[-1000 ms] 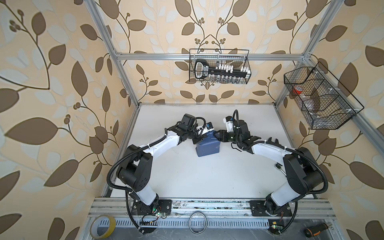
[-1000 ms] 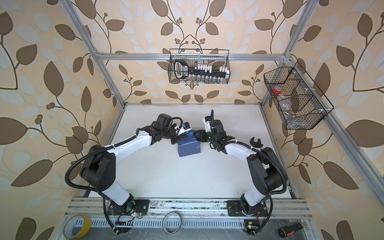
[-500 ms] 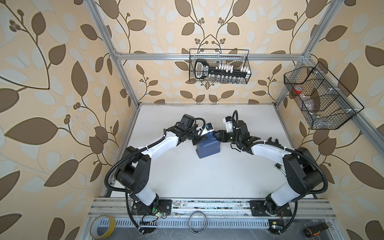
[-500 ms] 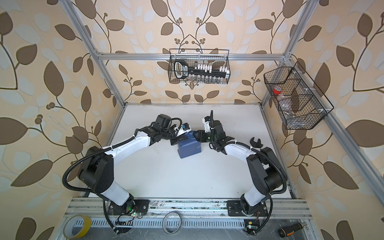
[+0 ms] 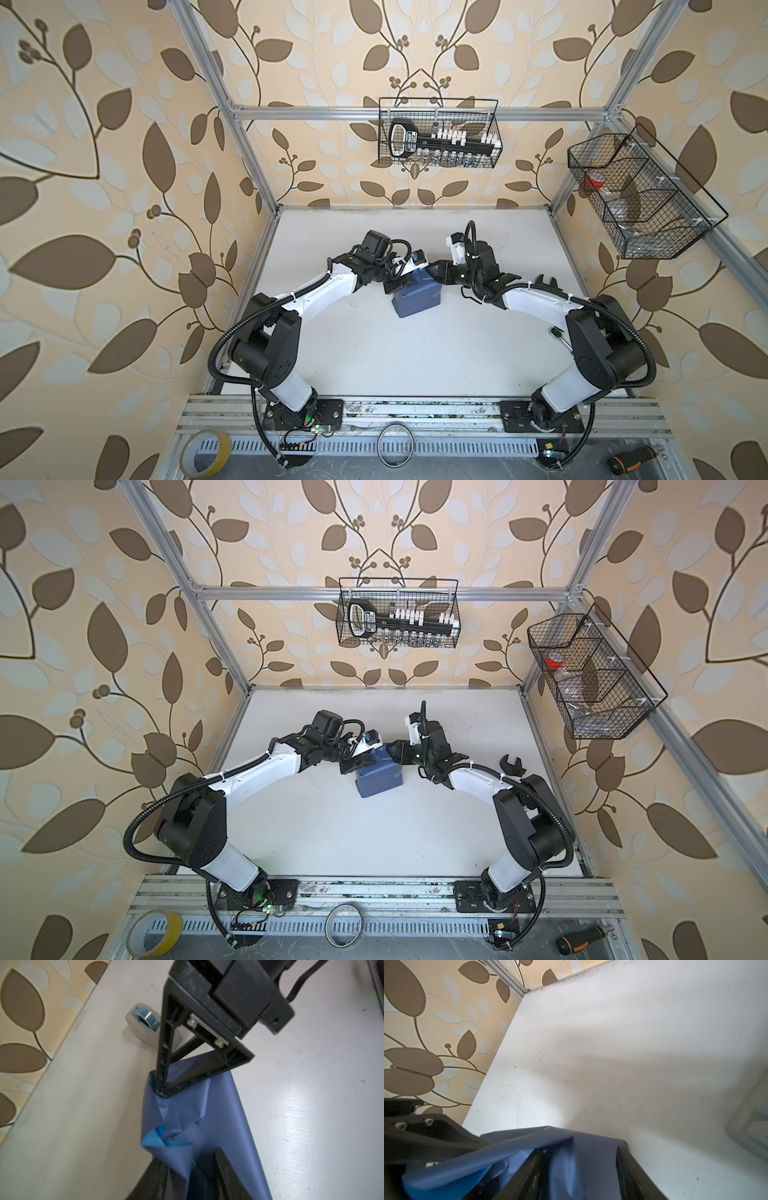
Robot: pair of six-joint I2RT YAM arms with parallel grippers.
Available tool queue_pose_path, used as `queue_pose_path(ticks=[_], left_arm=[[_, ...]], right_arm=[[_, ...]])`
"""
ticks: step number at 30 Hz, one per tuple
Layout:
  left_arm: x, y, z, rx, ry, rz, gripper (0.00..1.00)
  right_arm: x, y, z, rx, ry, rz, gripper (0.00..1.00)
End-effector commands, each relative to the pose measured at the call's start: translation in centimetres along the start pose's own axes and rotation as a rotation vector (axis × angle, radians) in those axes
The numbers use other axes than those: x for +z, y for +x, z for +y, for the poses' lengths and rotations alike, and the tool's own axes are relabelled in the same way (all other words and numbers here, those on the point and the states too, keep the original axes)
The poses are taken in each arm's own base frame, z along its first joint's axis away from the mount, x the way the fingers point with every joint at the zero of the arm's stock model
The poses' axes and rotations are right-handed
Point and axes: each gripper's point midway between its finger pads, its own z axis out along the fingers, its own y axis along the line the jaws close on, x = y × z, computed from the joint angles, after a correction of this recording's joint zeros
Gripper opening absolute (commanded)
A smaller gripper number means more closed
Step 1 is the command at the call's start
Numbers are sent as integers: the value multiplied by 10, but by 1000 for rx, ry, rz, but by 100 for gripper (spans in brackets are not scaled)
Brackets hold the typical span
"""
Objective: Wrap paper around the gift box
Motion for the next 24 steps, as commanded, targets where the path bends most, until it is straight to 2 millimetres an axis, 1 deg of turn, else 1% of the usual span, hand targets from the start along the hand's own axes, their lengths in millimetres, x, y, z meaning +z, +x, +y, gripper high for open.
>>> queue_pose_path(ticks=[1,4,8,10,13,18,21,24], left_arm=[[2,6,-21,30,86,40,40],[4,12,-20,33,83,65,41],[6,13,-20,36,85,70,42],[8,15,-21,37,87,75,42],[8,16,-20,38,84,79,42],[9,16,-18,40,77,80,42],[9,16,-18,40,75,80,41],[9,15,-18,41,75,78,41]], right_arm=[[-8,-1,-5,2,28,0,59],[-17,-14,-3,16,2,-24,61],[-30,-29,-3,27,-9,-58,64],[-33,-36,0,26,-7,-68,67],[-28,-41,4,33,-13,-66,70],[-16,-40,12,16,-13,-32,72],[-17,-35,9,3,4,-20,70],[-23,-24,3,-17,22,-10,67]])
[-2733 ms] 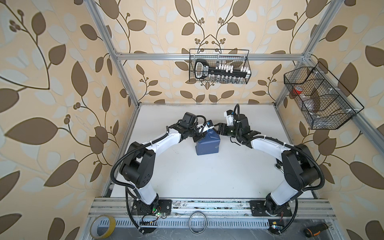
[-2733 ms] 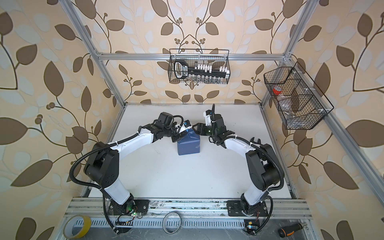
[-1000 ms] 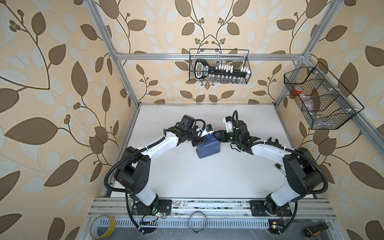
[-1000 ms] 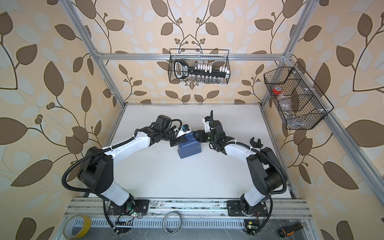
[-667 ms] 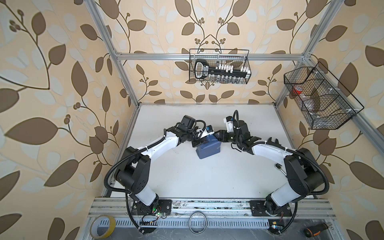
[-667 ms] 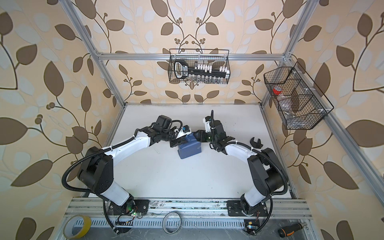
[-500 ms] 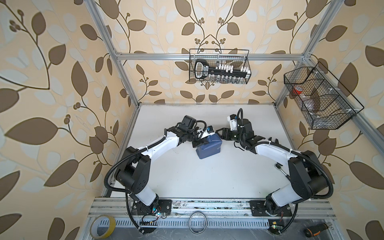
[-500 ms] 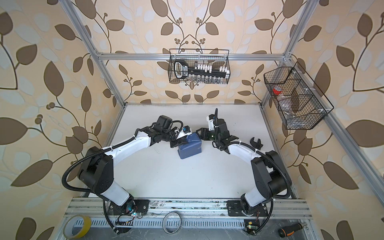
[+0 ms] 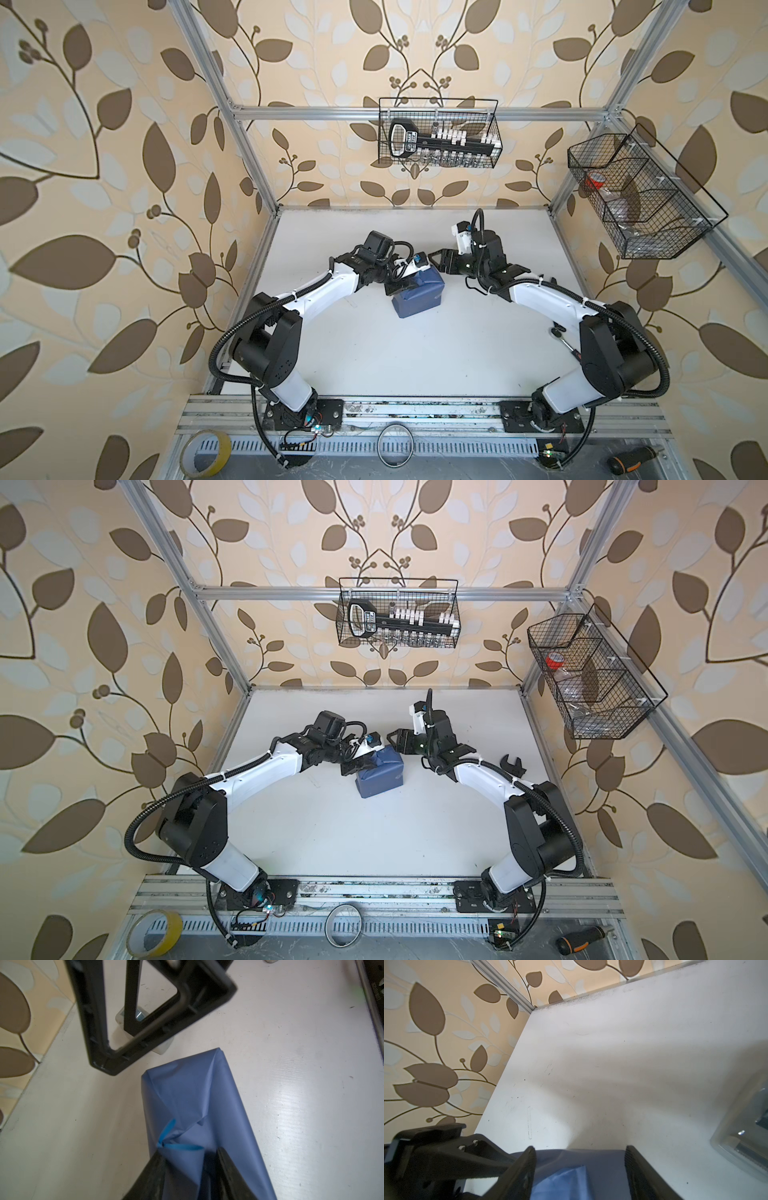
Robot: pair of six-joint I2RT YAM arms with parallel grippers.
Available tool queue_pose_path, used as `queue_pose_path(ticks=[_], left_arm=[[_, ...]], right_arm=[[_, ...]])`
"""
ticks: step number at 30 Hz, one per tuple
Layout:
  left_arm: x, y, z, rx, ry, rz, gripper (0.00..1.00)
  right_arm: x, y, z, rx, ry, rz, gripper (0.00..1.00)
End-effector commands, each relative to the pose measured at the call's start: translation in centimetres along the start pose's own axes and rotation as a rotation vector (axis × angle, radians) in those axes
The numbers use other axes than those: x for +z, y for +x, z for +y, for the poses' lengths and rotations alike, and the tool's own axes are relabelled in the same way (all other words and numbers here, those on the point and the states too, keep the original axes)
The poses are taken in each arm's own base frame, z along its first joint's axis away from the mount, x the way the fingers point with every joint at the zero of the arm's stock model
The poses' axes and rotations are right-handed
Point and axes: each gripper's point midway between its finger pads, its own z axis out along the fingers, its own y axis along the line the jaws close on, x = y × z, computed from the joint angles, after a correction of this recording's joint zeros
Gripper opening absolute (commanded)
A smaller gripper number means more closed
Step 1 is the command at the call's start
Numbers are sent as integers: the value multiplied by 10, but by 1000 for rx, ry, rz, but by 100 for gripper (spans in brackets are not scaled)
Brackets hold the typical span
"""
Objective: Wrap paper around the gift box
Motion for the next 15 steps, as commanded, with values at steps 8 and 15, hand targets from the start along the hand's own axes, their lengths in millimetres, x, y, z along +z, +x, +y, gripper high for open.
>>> queue_pose_path(ticks=[8,15], left_arm=[[7,15,-11,35,43,65,41],[9,16,-10,40,46,70,40]], right_arm=[[-1,33,-10,-52,4,79,60],[3,30,-8,-281,-64,123,58]])
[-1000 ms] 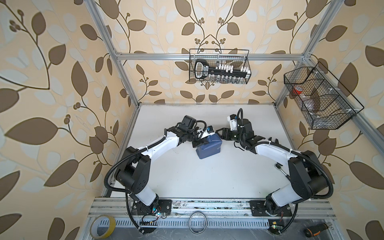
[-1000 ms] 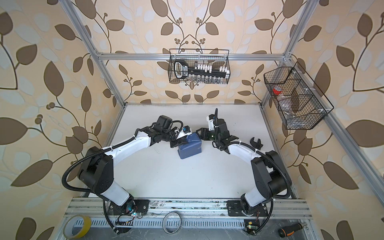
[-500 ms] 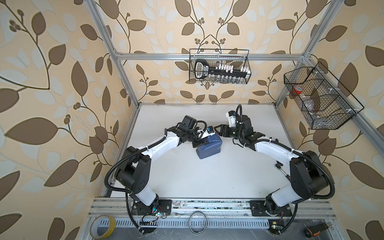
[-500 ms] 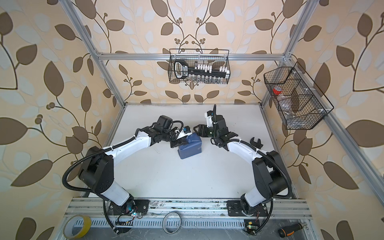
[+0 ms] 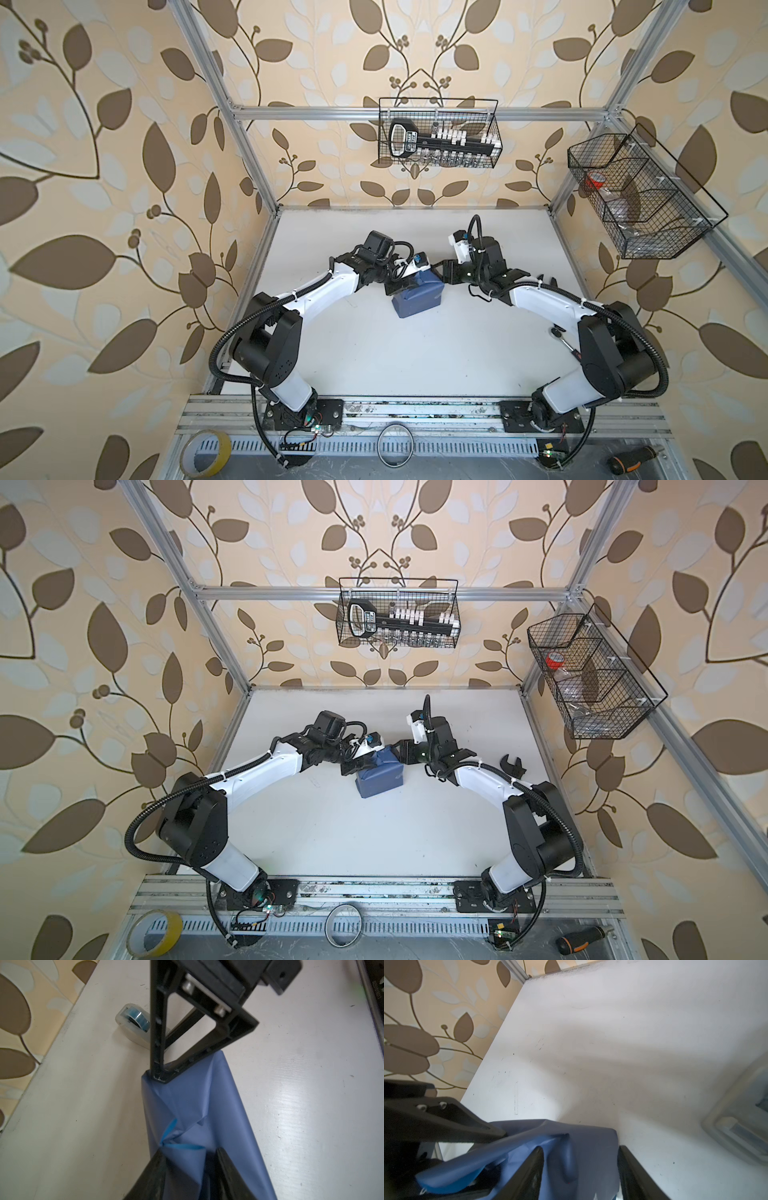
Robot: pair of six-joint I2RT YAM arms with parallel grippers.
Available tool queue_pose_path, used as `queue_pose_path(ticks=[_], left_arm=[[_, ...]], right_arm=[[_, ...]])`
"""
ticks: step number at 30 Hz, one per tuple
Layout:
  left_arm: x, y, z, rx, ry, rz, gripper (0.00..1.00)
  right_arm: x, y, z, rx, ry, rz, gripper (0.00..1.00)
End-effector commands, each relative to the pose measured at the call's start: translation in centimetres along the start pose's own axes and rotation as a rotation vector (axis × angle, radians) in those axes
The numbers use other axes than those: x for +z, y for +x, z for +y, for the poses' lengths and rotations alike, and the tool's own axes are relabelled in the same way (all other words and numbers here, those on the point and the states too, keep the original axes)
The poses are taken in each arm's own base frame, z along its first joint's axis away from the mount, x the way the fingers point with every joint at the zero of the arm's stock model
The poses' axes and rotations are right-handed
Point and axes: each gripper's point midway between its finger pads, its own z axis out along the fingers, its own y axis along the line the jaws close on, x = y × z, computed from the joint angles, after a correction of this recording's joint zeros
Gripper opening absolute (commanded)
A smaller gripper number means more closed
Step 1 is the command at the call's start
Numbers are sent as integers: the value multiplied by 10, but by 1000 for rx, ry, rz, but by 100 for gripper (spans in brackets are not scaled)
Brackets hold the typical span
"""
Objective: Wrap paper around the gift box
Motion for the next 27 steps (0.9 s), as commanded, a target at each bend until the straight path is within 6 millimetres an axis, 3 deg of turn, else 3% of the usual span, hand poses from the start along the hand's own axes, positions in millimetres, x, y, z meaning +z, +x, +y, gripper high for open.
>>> queue_pose_path(ticks=[1,7,15,20,27], left_arm=[[8,16,-11,33,46,70,40],[10,16,-10,34,47,70,41],[11,16,-9,39,47,67,40],[10,16,-10,41,47,68,40],[10,16,-9,43,44,69,41]], right_arm=[[2,-1,3,-186,-72,30,58],[14,2,5,-386,-207,47,57],[21,0,24,-656,-391,40,57],[21,2,35,-744,-508,61,54],[19,7,35,-830,-537,98,46]])
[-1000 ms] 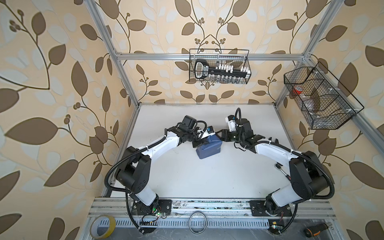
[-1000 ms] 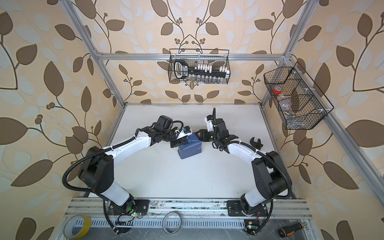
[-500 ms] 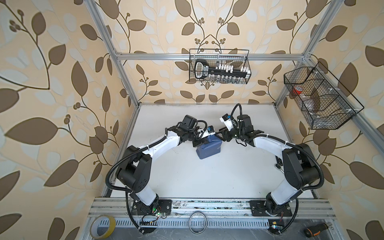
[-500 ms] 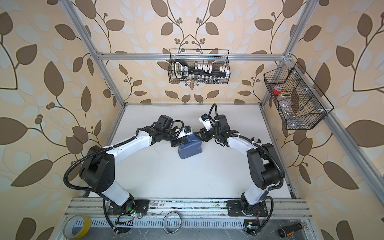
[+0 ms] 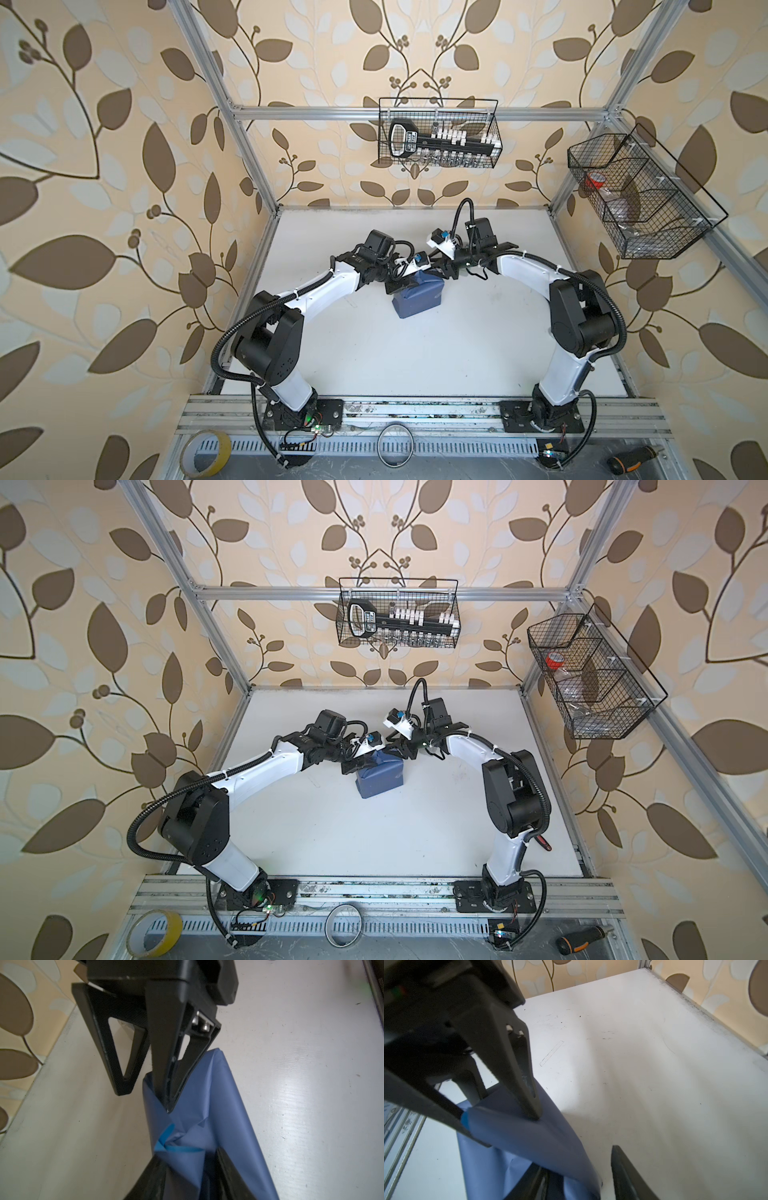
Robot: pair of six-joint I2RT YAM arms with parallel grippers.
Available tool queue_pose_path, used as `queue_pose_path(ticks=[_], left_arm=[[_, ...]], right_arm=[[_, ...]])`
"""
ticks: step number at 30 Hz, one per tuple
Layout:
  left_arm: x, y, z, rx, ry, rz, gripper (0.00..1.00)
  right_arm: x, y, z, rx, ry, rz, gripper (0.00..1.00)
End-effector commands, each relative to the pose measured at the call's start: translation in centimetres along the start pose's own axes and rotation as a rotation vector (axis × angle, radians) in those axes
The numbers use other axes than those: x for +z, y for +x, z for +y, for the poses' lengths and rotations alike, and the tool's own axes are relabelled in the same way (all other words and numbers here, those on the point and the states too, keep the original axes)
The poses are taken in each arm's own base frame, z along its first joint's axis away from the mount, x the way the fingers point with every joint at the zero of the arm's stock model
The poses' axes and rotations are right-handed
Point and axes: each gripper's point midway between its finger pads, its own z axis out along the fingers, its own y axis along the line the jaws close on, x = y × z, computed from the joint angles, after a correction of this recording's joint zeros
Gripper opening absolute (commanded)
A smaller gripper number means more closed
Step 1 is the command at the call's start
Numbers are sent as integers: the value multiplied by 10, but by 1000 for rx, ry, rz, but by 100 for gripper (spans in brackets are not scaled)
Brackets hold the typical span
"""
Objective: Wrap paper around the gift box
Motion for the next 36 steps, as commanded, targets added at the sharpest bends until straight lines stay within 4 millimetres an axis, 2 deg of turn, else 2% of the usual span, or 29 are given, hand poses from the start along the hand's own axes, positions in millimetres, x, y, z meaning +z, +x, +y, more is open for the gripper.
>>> queue_pose_path(ticks=[1,5,7,8,18,28,36], left_arm=[[8,15,-12,37,49,63,41],[6,11,-12,41,47,48,42],[5,11,-12,42,46,49,42],[5,12,-12,40,45,50,42],[1,3,-12,46,36,16,44],[-6,-18,-2,33,-10,-59,50],[-15,-34,4,41,-54,-121,47]], right_arm=[[-2,5,15,-91,-65,20,44],[-5,10,15,-134,-37,39,38],[-6,6,12,-161,-19,31,36],[-5,13,13,-154,-17,40,34],[-8,13,8,-220,50,15,17],[-9,16,10,-235,65,7,16],[-10,15,9,-236,73,6,16]])
